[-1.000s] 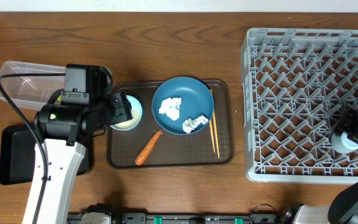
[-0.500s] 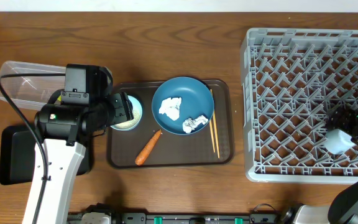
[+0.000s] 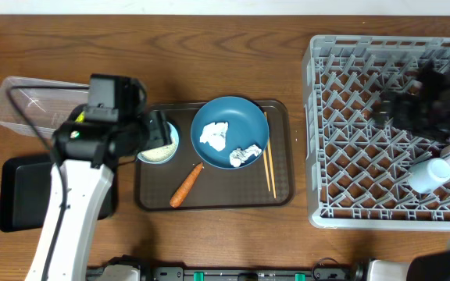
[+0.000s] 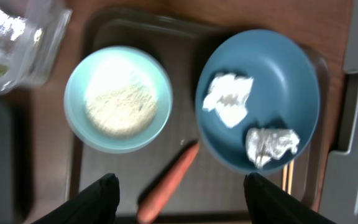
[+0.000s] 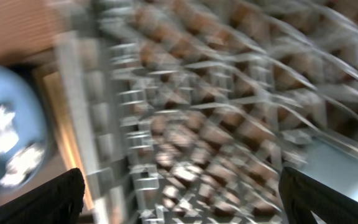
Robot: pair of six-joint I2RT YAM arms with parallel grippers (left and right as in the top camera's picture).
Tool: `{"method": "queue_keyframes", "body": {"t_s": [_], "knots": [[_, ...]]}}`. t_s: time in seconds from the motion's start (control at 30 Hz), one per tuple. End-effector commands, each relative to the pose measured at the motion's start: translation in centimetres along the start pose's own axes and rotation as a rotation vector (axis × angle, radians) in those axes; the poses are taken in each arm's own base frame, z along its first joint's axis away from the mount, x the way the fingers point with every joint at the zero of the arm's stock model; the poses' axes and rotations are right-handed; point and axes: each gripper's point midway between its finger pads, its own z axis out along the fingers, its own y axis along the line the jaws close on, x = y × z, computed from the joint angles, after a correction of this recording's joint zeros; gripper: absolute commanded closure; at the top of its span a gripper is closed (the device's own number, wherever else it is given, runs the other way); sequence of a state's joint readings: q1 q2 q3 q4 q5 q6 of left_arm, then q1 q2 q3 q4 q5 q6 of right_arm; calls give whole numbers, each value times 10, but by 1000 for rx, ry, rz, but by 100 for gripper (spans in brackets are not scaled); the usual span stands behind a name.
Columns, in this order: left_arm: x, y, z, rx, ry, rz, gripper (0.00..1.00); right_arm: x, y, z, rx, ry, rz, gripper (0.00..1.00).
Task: Sort waste into correct bins and load items into the dishwasher rack
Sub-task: 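Grasp the white tissue on the blue plate with the left gripper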
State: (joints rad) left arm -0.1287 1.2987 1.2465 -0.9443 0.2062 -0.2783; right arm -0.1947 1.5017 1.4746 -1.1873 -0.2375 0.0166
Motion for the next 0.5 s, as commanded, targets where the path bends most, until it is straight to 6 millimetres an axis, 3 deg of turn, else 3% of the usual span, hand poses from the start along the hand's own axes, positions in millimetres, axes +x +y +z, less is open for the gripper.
{"method": "queue_keyframes", "body": {"t_s": [0.0, 0.1, 0.23, 0.33, 0.47], "knots": [[-4, -23, 20, 40, 15, 95, 33, 5, 38, 0, -77, 9, -149, 1], [-10, -48, 44, 71, 5, 182, 33, 14, 47, 7, -67, 49, -185, 1], [-4, -66, 82, 41, 36, 250, 33, 18, 50, 8, -65, 66, -193, 1], [10, -72, 112, 21, 100, 282, 33, 19, 49, 8, -63, 67, -192, 1], [28, -64, 144, -30, 186, 292, 33, 18, 47, 8, -52, 67, -192, 1]]}}
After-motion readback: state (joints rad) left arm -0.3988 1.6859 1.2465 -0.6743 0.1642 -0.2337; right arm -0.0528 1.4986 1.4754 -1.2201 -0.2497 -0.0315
